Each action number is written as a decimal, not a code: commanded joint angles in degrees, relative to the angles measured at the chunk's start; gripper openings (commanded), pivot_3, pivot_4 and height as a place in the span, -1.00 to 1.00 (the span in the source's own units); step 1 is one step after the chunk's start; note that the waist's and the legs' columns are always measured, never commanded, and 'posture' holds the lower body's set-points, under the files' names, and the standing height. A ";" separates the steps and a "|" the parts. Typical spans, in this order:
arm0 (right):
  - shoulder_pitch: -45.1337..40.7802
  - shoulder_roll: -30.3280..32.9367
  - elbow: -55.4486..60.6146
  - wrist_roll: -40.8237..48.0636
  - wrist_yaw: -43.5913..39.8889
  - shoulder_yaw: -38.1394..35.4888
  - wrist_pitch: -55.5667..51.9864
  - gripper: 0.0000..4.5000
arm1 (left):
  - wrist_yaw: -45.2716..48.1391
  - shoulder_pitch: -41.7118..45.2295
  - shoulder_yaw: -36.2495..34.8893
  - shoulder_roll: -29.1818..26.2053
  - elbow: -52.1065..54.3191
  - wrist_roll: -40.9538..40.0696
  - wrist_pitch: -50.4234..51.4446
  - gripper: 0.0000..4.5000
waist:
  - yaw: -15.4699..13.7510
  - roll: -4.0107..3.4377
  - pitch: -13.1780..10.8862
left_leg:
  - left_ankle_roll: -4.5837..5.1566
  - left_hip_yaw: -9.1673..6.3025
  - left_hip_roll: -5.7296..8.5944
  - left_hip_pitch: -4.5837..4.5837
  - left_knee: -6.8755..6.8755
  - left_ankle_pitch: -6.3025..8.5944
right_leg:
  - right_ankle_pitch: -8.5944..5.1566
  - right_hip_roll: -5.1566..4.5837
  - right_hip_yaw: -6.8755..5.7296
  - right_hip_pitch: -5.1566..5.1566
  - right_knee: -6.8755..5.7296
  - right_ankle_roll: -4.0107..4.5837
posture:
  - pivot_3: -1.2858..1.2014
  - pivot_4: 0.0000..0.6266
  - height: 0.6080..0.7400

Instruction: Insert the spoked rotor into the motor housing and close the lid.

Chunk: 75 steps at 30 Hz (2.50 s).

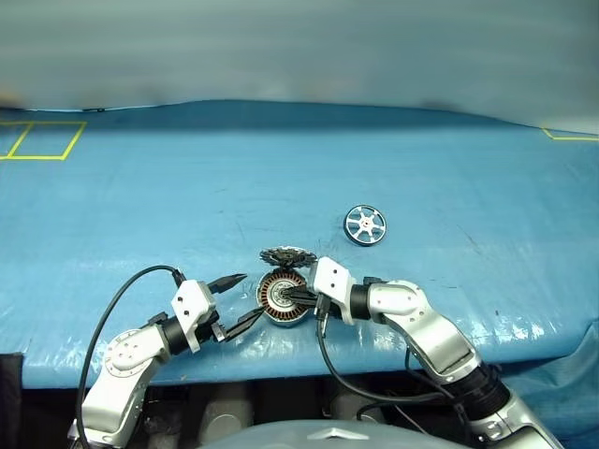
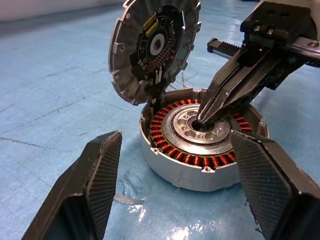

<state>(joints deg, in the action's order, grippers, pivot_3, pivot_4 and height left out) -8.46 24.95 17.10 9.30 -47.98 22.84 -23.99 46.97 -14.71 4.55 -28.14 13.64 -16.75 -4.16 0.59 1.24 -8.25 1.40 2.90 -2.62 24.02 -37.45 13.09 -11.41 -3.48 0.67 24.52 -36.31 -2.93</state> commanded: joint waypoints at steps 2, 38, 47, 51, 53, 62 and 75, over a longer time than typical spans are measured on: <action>1.02 0.99 4.98 4.58 -0.97 -4.32 -0.66 -0.98 | 0.28 0.16 -0.12 0.44 0.67 -0.62 -0.81 0.64 | 0.06 -0.01 -0.01 | 0.00 0.00 0.00 0.00 0.00 0.00 | -0.02 0.03 0.00 0.01 0.00 -0.04 | 0.03 -0.52 1.00; -10.04 7.54 -17.81 -8.16 15.29 -18.18 1.25 -0.30 | -0.10 -1.12 -0.84 0.39 0.22 0.06 -2.37 0.64 | 0.07 -0.09 -0.11 | -0.01 0.27 -0.01 0.07 0.02 0.02 | -0.01 0.09 -0.02 -0.02 0.06 -0.02 | 0.03 -0.52 1.00; -11.03 7.00 -21.62 -8.72 14.55 -17.71 2.92 -0.30 | -0.83 -0.73 -0.36 0.38 1.38 0.29 -0.85 0.64 | 0.08 -0.09 -0.11 | -0.01 0.28 0.00 0.05 0.02 0.01 | -0.04 0.10 0.00 -0.04 0.04 -0.08 | 0.03 -0.52 1.00; -12.62 7.40 -25.08 -10.40 13.93 -16.37 4.55 -0.30 | -0.72 -0.56 -0.23 0.36 1.21 0.30 -0.67 0.64 | 0.14 -0.09 -0.11 | -0.01 0.28 0.00 0.00 0.00 0.01 | -0.04 0.11 0.00 -0.08 0.03 -0.09 | 0.03 -0.52 1.00; -13.24 7.40 -26.36 -11.28 13.71 -15.56 5.09 -0.30 | -0.68 -0.59 -0.24 0.37 1.03 0.35 -0.66 0.64 | 0.20 -0.09 -0.11 | 0.00 0.28 -0.01 -0.02 0.00 0.01 | -0.04 0.12 0.00 -0.09 0.02 -0.09 | 0.03 -0.52 1.00; -13.16 6.21 -24.15 -10.94 12.86 -15.93 4.69 -0.30 | -0.87 -0.96 -0.22 0.83 -0.06 0.64 -1.45 0.64 | 0.21 -0.09 -0.10 | -0.01 0.30 -0.02 -0.13 -0.03 0.01 | -0.09 0.12 0.03 -0.18 -0.03 -0.17 | 0.03 -0.52 1.00; -11.13 4.17 -22.54 -10.33 13.91 -15.99 1.43 -0.30 | -0.35 -0.26 -0.30 1.07 -2.02 0.78 -2.56 0.64 | 0.17 -0.11 -0.12 | -0.01 0.31 -0.02 -0.09 -0.03 0.01 | -0.08 0.12 0.04 -0.11 -0.08 -0.16 | 0.03 -0.52 1.00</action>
<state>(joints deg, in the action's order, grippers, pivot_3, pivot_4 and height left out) -19.08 29.21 -5.48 -1.36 -34.61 7.85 -21.94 46.33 -15.32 4.40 -27.24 11.35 -16.11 -5.50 0.76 1.13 -8.38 1.40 3.20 -2.64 23.93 -37.48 13.10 -11.50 -3.36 0.71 24.41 -36.39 -3.10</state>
